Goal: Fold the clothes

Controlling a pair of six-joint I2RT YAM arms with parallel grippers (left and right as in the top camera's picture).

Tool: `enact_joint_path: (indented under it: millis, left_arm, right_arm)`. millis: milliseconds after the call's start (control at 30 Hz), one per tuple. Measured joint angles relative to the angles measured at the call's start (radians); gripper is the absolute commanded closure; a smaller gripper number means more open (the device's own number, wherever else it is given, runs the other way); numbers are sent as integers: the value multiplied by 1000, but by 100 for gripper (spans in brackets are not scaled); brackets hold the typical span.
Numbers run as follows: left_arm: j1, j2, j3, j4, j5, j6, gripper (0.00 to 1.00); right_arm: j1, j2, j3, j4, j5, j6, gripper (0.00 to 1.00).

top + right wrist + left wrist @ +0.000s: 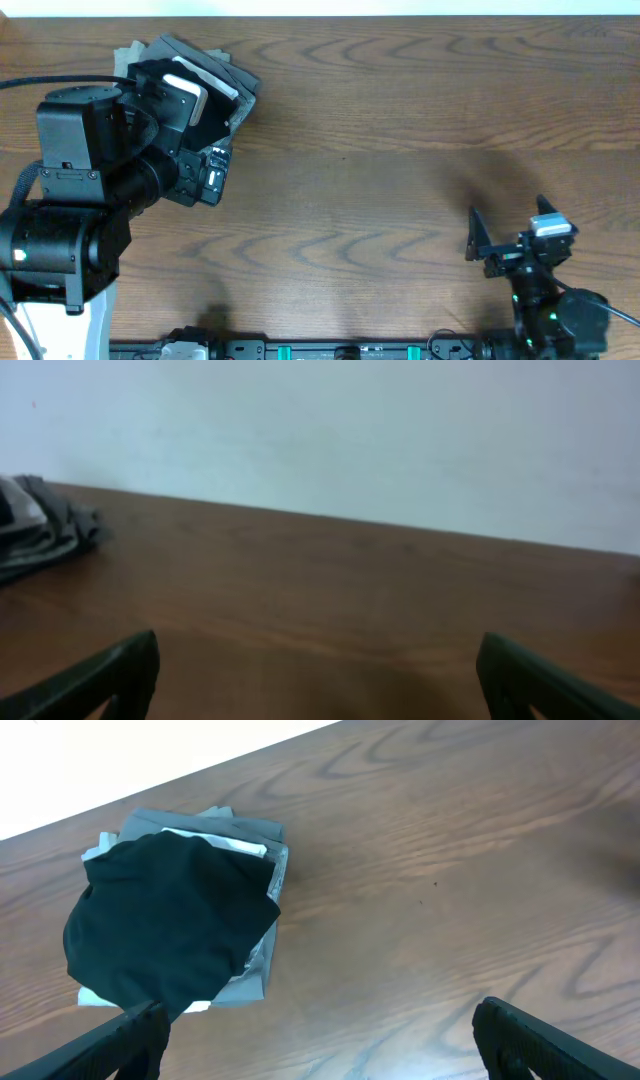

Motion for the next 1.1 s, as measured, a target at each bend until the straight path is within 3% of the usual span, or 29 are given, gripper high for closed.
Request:
enact_joint_path:
  millis: [500, 1100]
  left_arm:
    - [0, 0, 0, 0, 0, 0, 2]
    - [0, 0, 0, 0, 0, 0, 2]
  right_arm:
    - [0, -75, -328, 259, -4, 59, 1]
    - [0, -74, -339, 275, -4, 60, 1]
